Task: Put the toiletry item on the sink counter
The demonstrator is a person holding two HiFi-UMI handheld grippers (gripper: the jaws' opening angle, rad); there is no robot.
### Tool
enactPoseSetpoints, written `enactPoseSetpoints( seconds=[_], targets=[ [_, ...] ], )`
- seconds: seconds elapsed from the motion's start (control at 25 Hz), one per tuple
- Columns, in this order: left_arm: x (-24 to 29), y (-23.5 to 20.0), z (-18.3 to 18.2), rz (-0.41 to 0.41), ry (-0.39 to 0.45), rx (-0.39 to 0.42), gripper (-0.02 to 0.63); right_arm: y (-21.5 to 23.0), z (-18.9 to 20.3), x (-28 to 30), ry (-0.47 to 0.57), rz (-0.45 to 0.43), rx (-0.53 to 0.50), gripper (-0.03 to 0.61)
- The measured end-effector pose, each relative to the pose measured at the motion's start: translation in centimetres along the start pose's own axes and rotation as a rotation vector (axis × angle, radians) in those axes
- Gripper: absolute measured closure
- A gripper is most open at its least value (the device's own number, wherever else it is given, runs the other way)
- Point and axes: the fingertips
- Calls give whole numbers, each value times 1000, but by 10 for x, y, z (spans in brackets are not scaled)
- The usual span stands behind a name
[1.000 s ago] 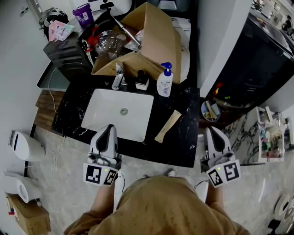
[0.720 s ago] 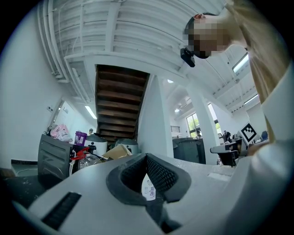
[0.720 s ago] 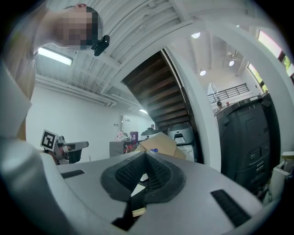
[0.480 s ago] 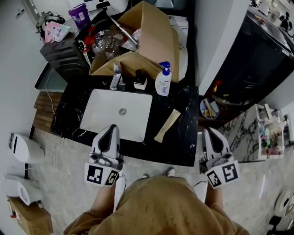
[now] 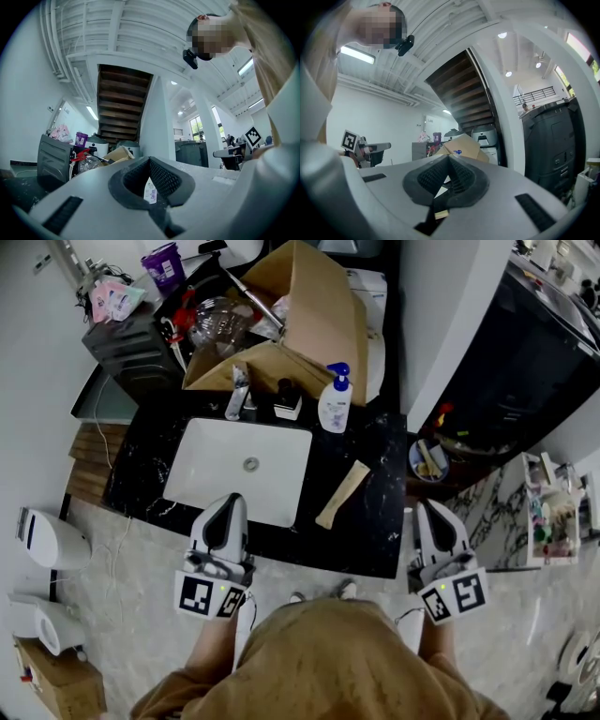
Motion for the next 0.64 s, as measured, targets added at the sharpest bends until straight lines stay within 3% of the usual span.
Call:
enactPoseSetpoints(
  seconds=[0.64],
  targets=[
    [-6, -8, -2, 8, -8, 8, 611, -14, 2, 3, 0, 1, 8, 575]
  ],
)
Point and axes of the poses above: the fingertips, and each gripper's own axes: x forward along the fingers, y to its right, z out of its underside, and after that the axes turned 3 degrees about -y, right-handed
